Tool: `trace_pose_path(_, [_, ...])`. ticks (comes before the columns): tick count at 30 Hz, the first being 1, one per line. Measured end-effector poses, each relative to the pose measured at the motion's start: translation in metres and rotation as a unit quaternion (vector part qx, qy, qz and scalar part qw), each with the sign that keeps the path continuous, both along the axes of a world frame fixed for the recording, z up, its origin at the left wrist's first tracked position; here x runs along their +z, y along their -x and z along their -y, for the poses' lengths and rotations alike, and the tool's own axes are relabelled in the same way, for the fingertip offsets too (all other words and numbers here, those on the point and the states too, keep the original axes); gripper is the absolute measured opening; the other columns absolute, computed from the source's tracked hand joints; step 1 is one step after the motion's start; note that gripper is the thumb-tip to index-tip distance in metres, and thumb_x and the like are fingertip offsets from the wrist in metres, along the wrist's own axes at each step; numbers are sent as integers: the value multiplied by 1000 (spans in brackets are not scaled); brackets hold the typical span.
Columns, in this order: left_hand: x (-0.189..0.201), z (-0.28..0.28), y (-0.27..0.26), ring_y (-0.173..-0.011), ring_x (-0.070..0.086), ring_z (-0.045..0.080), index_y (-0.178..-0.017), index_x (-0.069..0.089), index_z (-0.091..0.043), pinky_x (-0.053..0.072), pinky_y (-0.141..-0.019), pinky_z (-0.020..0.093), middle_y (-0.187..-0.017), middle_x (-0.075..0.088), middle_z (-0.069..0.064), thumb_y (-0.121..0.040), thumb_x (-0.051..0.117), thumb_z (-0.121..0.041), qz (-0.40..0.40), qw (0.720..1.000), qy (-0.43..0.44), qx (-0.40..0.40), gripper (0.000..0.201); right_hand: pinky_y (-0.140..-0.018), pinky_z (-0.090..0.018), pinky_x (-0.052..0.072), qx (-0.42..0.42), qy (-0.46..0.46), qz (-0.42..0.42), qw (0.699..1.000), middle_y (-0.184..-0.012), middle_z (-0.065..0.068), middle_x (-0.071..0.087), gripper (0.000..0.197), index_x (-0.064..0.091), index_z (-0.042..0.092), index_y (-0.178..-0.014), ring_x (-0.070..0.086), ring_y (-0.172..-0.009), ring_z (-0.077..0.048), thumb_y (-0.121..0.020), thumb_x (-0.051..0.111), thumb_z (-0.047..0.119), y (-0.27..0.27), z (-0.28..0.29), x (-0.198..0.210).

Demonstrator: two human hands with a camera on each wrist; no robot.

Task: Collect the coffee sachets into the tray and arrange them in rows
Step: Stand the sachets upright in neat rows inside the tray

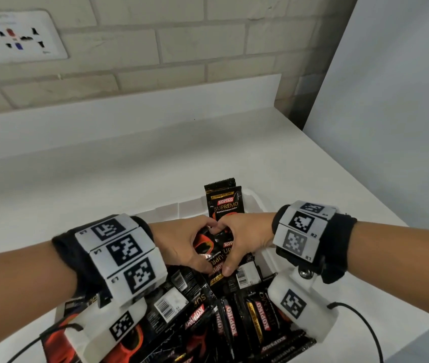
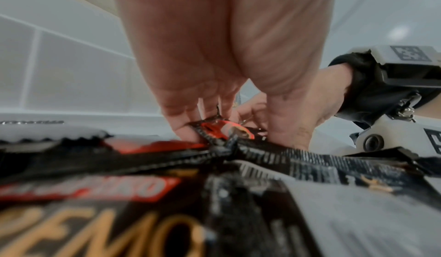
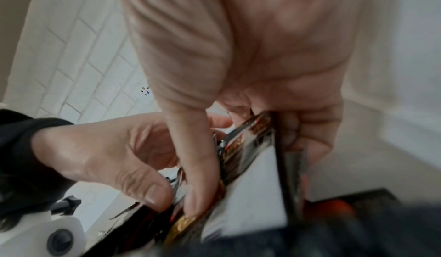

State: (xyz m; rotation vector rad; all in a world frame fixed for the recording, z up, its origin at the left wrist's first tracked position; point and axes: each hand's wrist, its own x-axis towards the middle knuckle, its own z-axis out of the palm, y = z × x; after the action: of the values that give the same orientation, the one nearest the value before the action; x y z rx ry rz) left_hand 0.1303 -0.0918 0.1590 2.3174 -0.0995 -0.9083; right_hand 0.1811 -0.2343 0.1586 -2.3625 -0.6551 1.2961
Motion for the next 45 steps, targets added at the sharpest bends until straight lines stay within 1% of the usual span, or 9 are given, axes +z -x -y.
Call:
trace_pose_path(5, [2, 0, 1, -97, 50, 1, -141, 25, -21, 38, -76, 0, -111, 48, -14, -82, 70, -20, 7, 1000, -1, -3, 75, -109, -33, 34, -47, -41, -19, 998, -135, -3, 45, 78, 39, 12, -136, 43, -125, -17, -69, 79, 14, -1, 5, -2])
trace_pose_path(9, [7, -2, 2, -112, 50, 9, -145, 19, -21, 39, -96, 16, -132, 48, -4, -85, 65, -22, 8, 1000, -14, -3, 75, -107, -33, 35, -114, -83, -78, 987, -114, 1, 50, 61, 46, 15, -132, 43, -123, -18, -77, 72, 13, 2, 7, 4])
trace_pose_path(12, [9, -1, 3, -116, 48, 11, -144, 23, -21, 38, -102, 23, -135, 43, -3, -84, 67, -20, 16, 1000, -10, 6, 75, -107, -37, 36, -107, -93, -43, 989, -125, -5, 48, 64, 46, 15, -131, 44, -123, -21, -74, 74, 10, 5, 6, 2])
trace_pose_path(20, [15, -5, 9, -120, 24, 11, -137, 32, -32, 28, -105, 26, -123, 26, -8, -76, 71, -46, 105, 988, -110, -38, 74, -97, -34, 45, -98, -124, -8, 987, -106, -2, 53, 58, 47, 22, -114, 52, -98, -18, -68, 79, 7, 11, 5, 10])
trace_pose_path(25, [21, -9, 12, -97, 59, 10, -116, 50, -25, 49, -87, 22, -106, 60, -9, -72, 77, -35, 58, 998, 34, 17, 53, -93, -40, 48, -119, -166, 16, 979, -115, -11, 58, 54, 45, 24, -106, 58, -99, -23, -67, 77, 4, 14, 9, 21])
trace_pose_path(31, [34, -11, 13, -63, 61, -6, -94, 58, -24, 45, -57, 7, -75, 65, -11, -72, 77, -16, 92, 984, 134, 74, 30, -76, -33, 52, -159, -279, -24, 947, -104, -9, 58, 50, 46, 26, -94, 59, -81, -19, -71, 69, -12, 13, 13, 36])
trace_pose_path(36, [57, -22, 15, -71, 67, 3, -89, 65, -23, 49, -68, 14, -80, 73, -9, -68, 78, -18, 153, 973, 133, 107, 25, -88, -40, 50, -209, -377, -57, 900, -102, -8, 55, 50, 48, 28, -100, 59, -87, -22, -75, 64, -12, 12, 12, 49])
trace_pose_path(41, [71, -32, 26, -63, 66, 3, -73, 72, -33, 46, -61, 9, -71, 73, -8, -55, 75, -37, 159, 961, 165, 154, 19, -73, -26, 53, -230, -427, -127, 865, -86, -4, 62, 35, 49, 18, -108, 61, -78, -16, -82, 58, -4, 6, 18, 60])
trace_pose_path(45, [72, -52, 32, -62, 64, 9, -80, 71, -17, 51, -60, 17, -70, 71, 5, -28, 82, -66, 196, 938, 203, 202, 72, -77, -27, 55, -232, -424, -124, 867, -91, -3, 65, 35, 50, 19, -111, 64, -79, -16, -80, 60, 7, 7, 28, 60])
